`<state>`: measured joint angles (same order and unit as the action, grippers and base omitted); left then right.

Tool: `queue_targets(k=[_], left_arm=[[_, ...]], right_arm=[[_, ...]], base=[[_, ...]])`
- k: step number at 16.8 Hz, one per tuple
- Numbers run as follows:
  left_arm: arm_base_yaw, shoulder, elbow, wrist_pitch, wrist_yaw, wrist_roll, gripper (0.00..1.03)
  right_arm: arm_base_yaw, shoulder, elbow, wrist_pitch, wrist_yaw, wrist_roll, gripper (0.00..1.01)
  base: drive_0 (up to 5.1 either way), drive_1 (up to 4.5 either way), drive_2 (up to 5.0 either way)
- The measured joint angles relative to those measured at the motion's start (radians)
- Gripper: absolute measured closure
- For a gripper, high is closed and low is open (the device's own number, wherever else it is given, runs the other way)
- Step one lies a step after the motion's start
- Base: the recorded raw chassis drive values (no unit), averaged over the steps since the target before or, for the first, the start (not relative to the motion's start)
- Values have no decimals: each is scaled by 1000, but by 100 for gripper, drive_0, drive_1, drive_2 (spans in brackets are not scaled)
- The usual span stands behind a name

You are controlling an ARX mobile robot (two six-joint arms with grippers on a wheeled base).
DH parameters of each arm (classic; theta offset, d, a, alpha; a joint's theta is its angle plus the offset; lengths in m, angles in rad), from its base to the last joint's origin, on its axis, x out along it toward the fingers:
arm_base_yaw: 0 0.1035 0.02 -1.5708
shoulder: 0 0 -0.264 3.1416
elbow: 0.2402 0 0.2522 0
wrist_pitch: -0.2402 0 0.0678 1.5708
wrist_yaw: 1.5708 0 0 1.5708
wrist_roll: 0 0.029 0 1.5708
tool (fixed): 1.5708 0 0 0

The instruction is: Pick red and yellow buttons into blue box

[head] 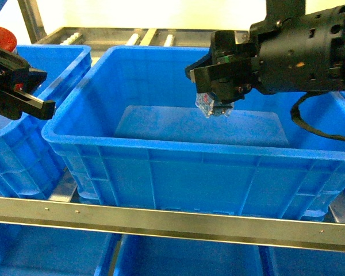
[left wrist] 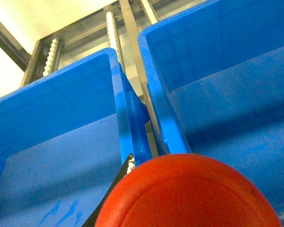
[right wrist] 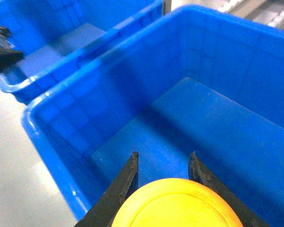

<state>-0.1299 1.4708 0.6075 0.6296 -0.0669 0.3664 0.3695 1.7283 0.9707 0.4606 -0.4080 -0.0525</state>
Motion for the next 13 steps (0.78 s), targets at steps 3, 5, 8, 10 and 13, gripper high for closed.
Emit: queue_targets(k=[3,5,8,10,13], left_arm=[[0,0,0,0,0,0,78],[0,0,0,0,0,0,78],[0,0,0,0,0,0,78],[0,0,0,0,0,0,78],[0,0,0,0,0,0,78]], right_arm=[[-51,119,113,-17,0,-83,72],[-109,192,202,-35,3,-142,72],[-175,235,258,-92,14,-175,72],[-182,235,262,-90,15,-180,72],[-176,235,264,-90,14,-182,40]], base=[[0,0,0],[0,0,0],[0,0,0],[0,0,0],[0,0,0]])
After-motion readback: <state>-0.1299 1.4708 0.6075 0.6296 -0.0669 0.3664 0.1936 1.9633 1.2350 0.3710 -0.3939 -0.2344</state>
